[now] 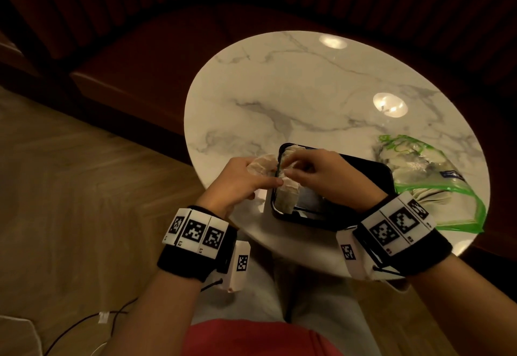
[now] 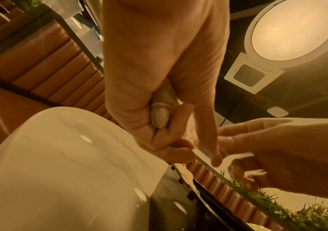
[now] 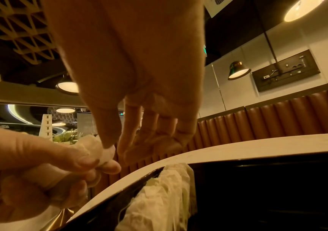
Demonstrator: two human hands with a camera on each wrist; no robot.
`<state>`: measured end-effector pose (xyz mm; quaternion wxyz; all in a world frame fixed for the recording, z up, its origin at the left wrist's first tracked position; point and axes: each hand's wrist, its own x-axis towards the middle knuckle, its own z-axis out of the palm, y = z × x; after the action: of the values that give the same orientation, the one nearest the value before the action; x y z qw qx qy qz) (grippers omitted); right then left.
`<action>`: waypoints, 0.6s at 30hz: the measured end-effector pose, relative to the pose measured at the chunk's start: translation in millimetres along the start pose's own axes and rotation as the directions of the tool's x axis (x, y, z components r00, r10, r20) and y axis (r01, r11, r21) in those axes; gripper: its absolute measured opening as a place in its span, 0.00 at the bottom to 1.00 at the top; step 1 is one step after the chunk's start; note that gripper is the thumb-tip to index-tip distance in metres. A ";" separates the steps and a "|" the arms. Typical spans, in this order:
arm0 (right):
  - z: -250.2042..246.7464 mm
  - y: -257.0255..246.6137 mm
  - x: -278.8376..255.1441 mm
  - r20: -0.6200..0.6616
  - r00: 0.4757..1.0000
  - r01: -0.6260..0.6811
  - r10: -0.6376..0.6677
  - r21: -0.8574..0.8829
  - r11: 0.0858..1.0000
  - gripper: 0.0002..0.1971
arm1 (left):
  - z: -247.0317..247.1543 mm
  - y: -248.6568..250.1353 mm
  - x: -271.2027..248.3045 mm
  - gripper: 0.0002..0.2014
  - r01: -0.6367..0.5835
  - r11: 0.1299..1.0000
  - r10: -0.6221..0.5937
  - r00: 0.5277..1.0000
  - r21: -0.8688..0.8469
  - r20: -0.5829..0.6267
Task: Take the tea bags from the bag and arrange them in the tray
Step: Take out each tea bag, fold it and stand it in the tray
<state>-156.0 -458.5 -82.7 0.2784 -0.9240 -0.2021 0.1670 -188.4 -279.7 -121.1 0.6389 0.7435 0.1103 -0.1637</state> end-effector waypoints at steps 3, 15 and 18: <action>-0.3 -5.4 3.9 -0.067 0.997 0.045 -0.038 0.099 0.994 0.10 | 2.1 4.8 -3.4 0.12 -0.014 0.999 0.016 0.998 -0.030 0.066; -15.7 -0.2 -2.6 -0.221 0.974 0.042 0.058 0.426 0.904 0.05 | 3.3 12.2 -4.5 0.08 0.014 0.898 -0.009 1.000 -0.440 0.013; -14.6 -0.7 -4.2 -0.200 0.976 0.026 0.090 0.513 0.858 0.05 | 3.5 13.0 -4.2 0.08 0.013 0.866 -0.014 1.000 -0.500 0.001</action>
<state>-153.7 -466.5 -70.0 0.5315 -0.8325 -0.1033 0.1173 -187.7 -285.1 -108.1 0.8084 0.5521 0.1549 -0.1331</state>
